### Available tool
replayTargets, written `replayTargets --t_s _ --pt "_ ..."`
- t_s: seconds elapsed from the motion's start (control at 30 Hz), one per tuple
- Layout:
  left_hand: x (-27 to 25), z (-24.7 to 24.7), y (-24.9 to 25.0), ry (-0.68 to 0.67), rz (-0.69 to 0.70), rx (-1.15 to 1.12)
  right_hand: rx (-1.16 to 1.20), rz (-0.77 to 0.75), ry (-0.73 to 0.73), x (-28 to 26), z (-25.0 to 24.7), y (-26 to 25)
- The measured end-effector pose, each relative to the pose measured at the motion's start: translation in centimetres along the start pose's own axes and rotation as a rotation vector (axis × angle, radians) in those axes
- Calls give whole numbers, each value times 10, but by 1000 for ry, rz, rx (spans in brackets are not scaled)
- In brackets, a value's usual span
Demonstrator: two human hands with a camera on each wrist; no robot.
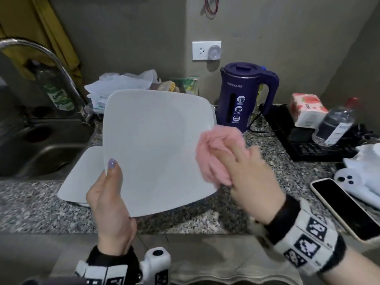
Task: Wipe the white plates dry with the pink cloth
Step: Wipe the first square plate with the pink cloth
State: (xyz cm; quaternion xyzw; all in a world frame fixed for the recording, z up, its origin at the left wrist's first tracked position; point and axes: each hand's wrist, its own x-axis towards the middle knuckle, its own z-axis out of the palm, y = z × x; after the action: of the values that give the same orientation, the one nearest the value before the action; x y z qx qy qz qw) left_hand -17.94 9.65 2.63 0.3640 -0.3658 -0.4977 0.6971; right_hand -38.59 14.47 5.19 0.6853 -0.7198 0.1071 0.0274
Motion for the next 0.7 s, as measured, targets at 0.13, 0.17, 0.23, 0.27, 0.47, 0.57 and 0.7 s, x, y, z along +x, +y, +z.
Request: replayTargets --t_s 0.13,0.17,0.23,0.27,0.47,0.57,0.7 --pt "1 1 -3 23 -8 -1 11 -162 -107 -28 15 -26" --pt "1 1 -4 26 -2 8 60 -223 -119 -38 19 -37" --pt "0 0 -6 15 7 17 128 -243 -164 -40 21 -42" --pt "-1 -1 -7 5 3 5 132 -233 -154 -32 15 -37" --pt "-9 12 -9 -74 -28 38 185 -164 54 31 -22 -26" --pt "-4 15 -9 -93 7 49 124 -419 95 32 -15 -59" --pt "0 10 2 -25 18 -10 112 -652 9 -18 12 -52"
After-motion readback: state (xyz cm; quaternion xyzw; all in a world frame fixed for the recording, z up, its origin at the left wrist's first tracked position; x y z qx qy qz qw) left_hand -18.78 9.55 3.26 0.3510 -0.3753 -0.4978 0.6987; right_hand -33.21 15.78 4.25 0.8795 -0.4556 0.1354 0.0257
